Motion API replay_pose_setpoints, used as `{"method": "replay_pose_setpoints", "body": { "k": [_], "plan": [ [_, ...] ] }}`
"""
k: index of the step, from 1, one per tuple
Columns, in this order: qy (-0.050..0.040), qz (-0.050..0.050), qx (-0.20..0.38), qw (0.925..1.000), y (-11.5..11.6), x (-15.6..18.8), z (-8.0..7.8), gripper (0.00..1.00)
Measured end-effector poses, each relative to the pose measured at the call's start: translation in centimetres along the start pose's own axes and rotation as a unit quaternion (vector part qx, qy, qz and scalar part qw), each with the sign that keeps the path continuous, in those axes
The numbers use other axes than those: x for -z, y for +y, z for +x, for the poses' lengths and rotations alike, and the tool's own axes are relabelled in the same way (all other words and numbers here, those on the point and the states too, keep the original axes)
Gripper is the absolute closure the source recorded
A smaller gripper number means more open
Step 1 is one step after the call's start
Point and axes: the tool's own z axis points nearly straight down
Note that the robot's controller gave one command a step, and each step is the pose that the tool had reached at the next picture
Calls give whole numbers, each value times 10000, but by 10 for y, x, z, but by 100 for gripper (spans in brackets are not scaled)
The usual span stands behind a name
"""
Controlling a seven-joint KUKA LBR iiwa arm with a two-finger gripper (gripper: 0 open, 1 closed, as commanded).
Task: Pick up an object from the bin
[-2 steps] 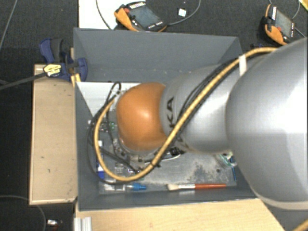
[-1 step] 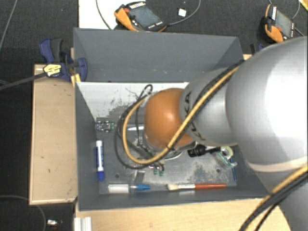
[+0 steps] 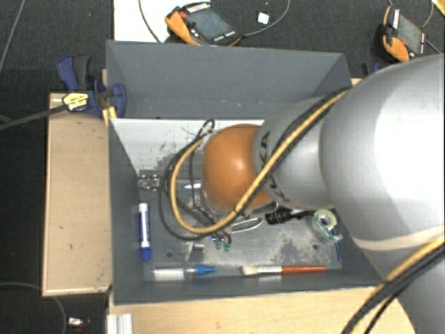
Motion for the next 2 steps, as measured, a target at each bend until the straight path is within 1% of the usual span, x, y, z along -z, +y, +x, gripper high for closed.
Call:
{"method": "replay_pose_setpoints", "body": {
  "k": [1,2],
  "plan": [
    [-30,8,-46,10000,-6,3,3,0],
    [7,6,-28,10000,-55,0,-4,0]
  ]
}}
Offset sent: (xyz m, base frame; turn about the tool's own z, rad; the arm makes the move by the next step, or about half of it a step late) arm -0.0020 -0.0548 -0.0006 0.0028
